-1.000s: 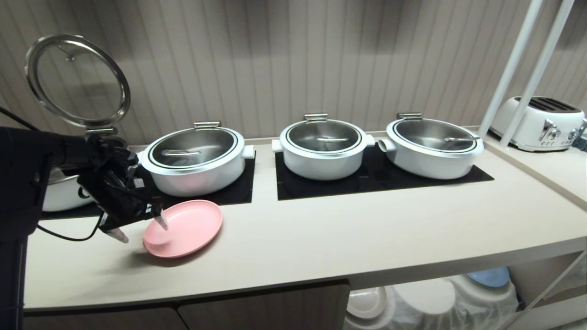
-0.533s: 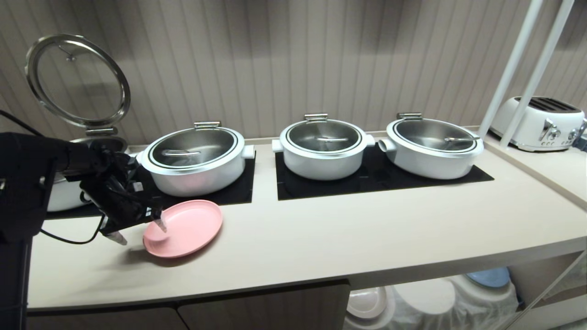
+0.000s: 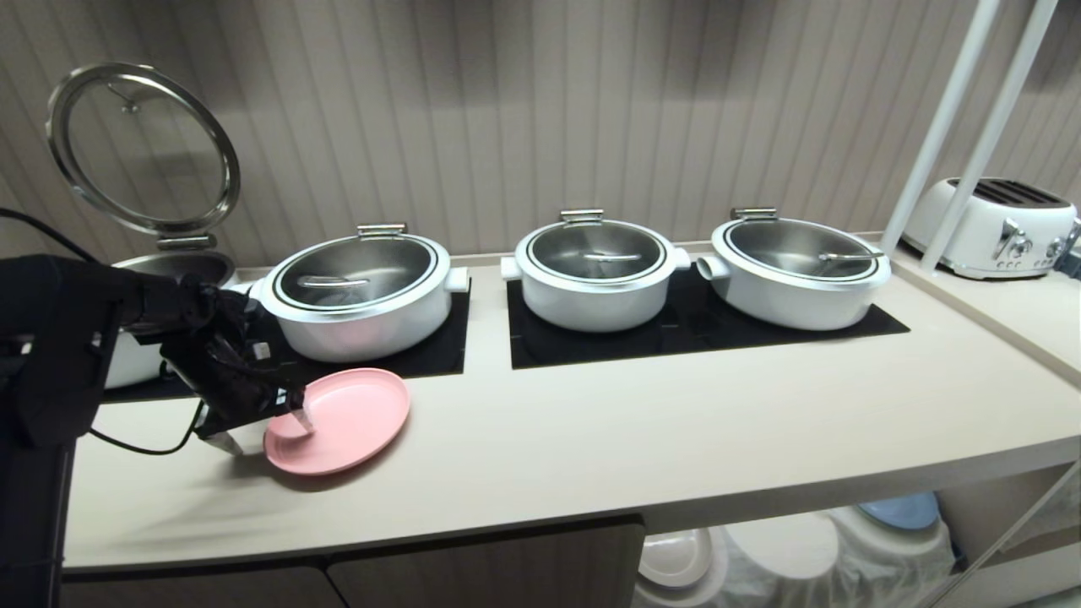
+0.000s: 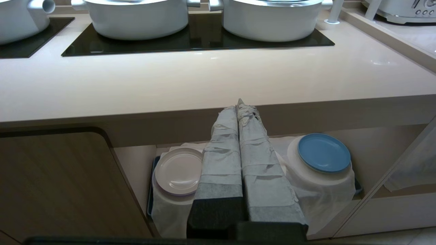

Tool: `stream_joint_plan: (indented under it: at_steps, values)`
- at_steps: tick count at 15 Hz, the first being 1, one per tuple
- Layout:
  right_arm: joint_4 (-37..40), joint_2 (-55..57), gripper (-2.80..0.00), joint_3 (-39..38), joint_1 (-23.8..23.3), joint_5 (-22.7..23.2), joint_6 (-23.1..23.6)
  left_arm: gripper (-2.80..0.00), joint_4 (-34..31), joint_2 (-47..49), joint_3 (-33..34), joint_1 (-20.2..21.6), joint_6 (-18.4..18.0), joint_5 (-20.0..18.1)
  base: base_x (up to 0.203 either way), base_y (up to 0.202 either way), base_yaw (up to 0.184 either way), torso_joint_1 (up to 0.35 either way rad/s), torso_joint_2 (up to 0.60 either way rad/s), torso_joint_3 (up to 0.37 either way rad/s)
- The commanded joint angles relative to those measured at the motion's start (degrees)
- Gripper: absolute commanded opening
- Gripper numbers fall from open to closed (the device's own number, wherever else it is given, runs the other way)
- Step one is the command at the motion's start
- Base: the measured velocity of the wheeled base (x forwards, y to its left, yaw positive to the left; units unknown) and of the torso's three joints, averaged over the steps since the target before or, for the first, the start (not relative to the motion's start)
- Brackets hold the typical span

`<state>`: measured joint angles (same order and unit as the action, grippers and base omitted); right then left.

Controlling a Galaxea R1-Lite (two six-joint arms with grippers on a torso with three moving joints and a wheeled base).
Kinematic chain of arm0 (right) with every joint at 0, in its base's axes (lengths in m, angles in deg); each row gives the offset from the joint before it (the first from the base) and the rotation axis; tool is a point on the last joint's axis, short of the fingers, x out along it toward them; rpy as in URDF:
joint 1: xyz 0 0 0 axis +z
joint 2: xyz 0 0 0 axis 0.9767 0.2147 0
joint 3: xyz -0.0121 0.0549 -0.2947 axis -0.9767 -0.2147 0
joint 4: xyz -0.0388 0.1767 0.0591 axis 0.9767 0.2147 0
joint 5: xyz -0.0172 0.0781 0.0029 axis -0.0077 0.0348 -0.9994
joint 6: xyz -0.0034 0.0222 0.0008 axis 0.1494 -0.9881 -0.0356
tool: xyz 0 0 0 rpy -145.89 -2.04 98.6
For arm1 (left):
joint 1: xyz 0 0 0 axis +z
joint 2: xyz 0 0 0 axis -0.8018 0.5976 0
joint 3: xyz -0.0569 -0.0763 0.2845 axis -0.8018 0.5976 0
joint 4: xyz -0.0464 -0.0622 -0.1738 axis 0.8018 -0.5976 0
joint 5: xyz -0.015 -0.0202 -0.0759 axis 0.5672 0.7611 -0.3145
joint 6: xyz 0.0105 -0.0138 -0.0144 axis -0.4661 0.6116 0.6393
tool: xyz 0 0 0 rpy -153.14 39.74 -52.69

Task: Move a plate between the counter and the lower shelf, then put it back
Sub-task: Pick up the plate

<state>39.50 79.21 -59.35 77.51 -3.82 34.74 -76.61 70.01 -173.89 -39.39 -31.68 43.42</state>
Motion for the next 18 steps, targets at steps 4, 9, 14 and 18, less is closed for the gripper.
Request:
stream_joint_plan:
  at_steps: [4,9,14,18]
  values:
    - [-0.1,0.0,-2.8,0.0,0.0,0.0,0.0,0.0,-0.1,0.2,0.0,0.1,0.2,-0.4,0.0,0.0,0.0,0.0,0.0,0.0]
    - [0.0,0.0,-2.8,0.0,0.0,0.0,0.0,-2.8,1.2,-0.1,-0.1,0.2,0.2,-0.4,0.0,0.0,0.0,0.0,0.0,0.0]
    - [0.0,0.0,-2.8,0.0,0.0,0.0,0.0,-2.8,1.2,-1.1,-0.1,0.5,0.4,-0.3,0.0,0.0,0.0,0.0,0.0,0.0]
    - [0.0,0.0,-2.8,0.0,0.0,0.0,0.0,-2.8,0.9,-1.8,0.4,1.3,0.7,-0.5,0.0,0.0,0.0,0.0,0.0,0.0]
